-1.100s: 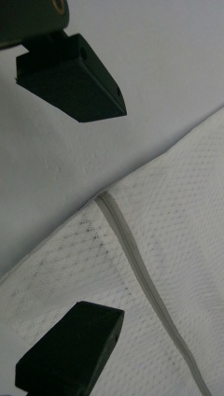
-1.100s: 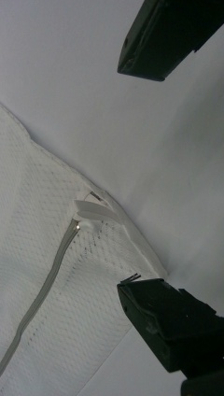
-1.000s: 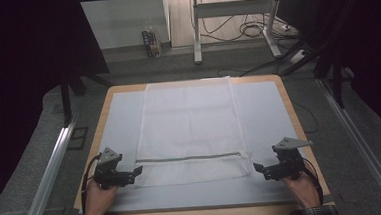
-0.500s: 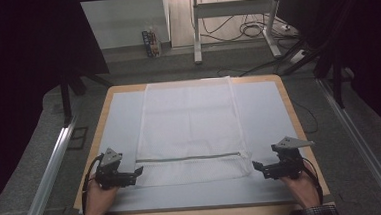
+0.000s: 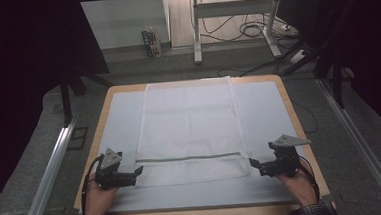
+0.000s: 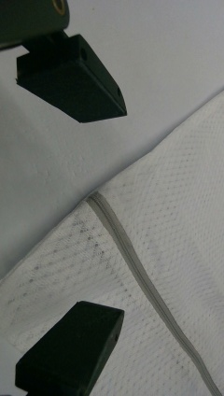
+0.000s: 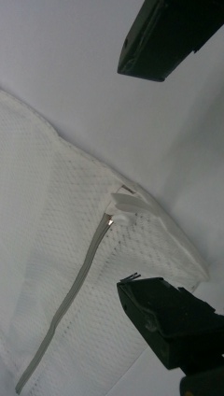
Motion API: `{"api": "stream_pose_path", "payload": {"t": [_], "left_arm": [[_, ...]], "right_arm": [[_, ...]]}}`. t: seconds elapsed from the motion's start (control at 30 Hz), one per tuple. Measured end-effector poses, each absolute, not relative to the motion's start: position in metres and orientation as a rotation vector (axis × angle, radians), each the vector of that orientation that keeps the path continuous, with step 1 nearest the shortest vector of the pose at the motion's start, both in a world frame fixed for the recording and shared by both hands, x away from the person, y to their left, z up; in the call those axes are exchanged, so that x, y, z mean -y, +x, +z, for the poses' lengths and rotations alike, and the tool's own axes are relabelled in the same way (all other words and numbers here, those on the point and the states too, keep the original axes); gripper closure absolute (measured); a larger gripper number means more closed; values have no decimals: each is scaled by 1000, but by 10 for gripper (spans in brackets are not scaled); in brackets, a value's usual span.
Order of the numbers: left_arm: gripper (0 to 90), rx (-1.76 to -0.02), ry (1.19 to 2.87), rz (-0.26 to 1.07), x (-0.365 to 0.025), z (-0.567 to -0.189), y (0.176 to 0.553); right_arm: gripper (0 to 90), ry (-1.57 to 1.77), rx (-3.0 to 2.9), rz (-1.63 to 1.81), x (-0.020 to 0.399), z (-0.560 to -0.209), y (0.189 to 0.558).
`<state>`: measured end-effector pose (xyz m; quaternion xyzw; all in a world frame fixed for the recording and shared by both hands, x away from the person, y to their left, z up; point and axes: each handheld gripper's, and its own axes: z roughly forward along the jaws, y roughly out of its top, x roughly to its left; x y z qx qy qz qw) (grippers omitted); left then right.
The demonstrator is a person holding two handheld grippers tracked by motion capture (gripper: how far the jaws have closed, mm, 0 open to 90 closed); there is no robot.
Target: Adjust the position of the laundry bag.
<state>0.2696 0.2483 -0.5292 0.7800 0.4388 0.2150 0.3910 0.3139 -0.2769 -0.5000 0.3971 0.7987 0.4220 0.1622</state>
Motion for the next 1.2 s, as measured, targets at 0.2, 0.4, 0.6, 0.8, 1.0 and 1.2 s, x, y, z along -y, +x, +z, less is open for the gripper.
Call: {"api": "stream_pose_path", "payload": {"t": [0.2, 0.4, 0.6, 0.8, 1.0, 1.2], "left_arm": [[45, -1148, 1981, 471, -249, -531, 276], [2, -1182, 1939, 407, -249, -532, 289], [25, -1200, 1962, 429, -246, -533, 298], [64, -1179, 1992, 499, -241, -532, 308], [80, -1165, 1963, 524, -242, -529, 322], [88, -1167, 1967, 510, -243, -528, 333]], "right_arm": [[0, 1133, -2286, 1187, 270, -500, 318], [3, 1207, -2300, 1129, 268, -501, 324], [71, 1240, -2342, 1125, 266, -501, 330], [225, 1198, -2332, 1075, 262, -498, 334], [369, 1190, -2327, 1083, 264, -497, 344], [341, 1180, -2332, 1043, 258, -501, 358]]}}
